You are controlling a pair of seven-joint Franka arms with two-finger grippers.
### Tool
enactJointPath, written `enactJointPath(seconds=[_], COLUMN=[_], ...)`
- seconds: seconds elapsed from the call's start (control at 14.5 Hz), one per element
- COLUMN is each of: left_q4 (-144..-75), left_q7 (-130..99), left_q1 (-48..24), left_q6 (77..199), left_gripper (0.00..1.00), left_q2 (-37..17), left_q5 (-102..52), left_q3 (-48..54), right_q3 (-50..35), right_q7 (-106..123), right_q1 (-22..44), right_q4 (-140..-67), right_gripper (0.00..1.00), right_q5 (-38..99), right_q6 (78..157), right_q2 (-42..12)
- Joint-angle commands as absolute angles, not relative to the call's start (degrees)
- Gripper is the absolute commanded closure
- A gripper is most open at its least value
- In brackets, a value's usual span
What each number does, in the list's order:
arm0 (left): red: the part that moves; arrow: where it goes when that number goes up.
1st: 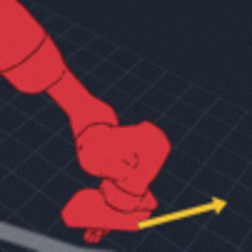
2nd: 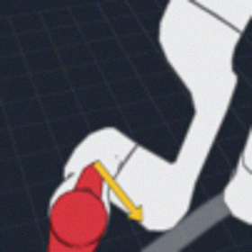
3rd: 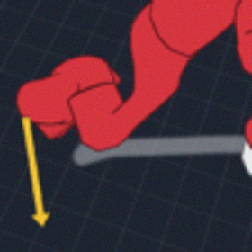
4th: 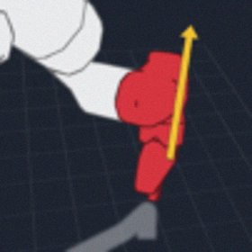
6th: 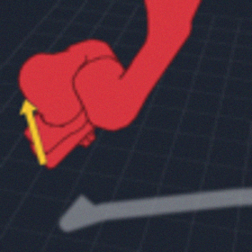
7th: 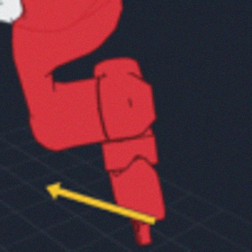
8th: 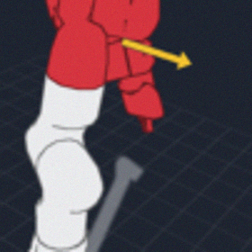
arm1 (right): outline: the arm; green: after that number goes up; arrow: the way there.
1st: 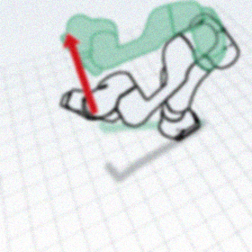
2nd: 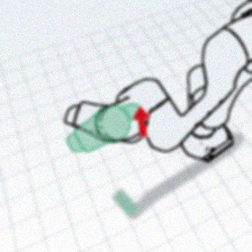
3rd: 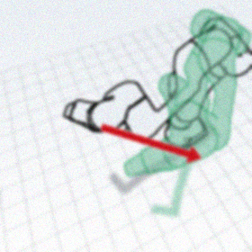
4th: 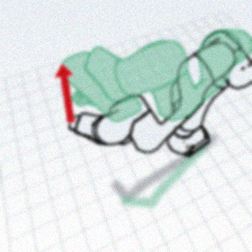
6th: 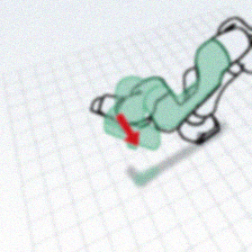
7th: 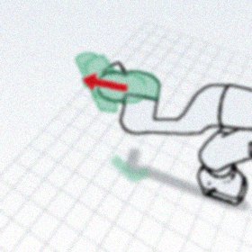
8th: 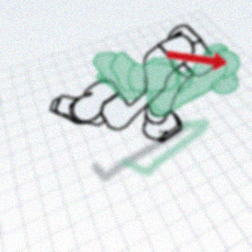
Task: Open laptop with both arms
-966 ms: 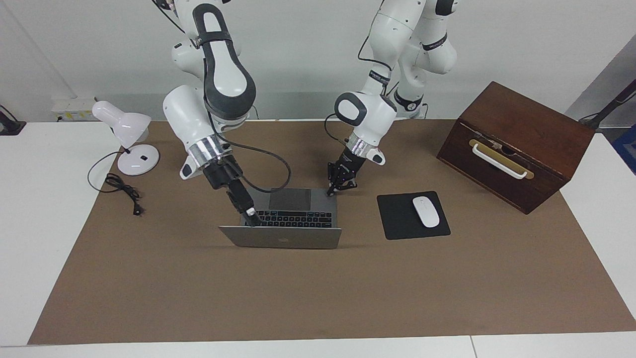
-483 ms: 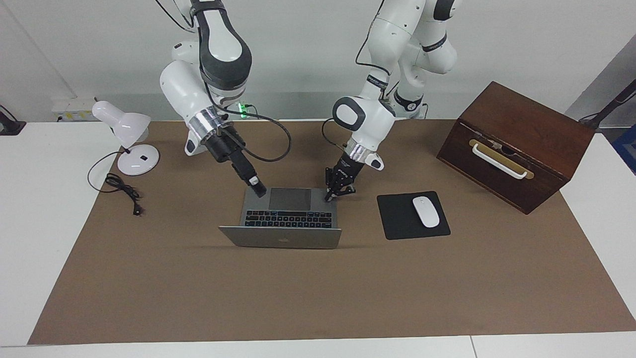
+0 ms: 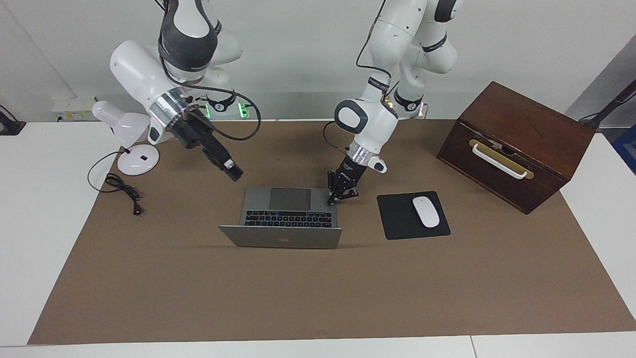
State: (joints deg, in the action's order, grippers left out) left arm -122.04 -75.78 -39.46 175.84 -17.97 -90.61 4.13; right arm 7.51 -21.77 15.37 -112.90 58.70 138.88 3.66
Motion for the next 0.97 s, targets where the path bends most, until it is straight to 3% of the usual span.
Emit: enactJointPath(seconds=[0.0, 0.34, 0.69, 0.9], left_q4=[-120.41, -119.71, -118.31, -116.11], left_q7=[-74.88, -74.79, -74.79, -74.45], left_q1=[-36.75, -34.03, -28.40, -22.88], left_q6=[175.43, 175.43, 174.90, 168.00], left_gripper=[1.00, 1.00, 1.00, 1.00], left_q2=[-17.58, -15.12, -13.54, -13.54], left_q5=[-89.04, -86.23, -81.49, -72.72], left_q3=[4.31, 3.96, 4.04, 3.96], right_q3=[6.07, 6.06, 6.15, 6.33], right_q7=[-23.47, -22.24, -15.13, -8.90], right_q1=[9.43, 2.82, 1.06, 0.18], right_q4=[-111.19, -103.02, -96.17, -95.10], right_gripper=[0.00, 0.00, 0.00, 0.00], right_q5=[50.92, 35.01, 19.72, 13.03], right_q6=[130.20, 113.85, 100.22, 95.02], right_q2=[5.45, 5.63, 5.71, 5.71])
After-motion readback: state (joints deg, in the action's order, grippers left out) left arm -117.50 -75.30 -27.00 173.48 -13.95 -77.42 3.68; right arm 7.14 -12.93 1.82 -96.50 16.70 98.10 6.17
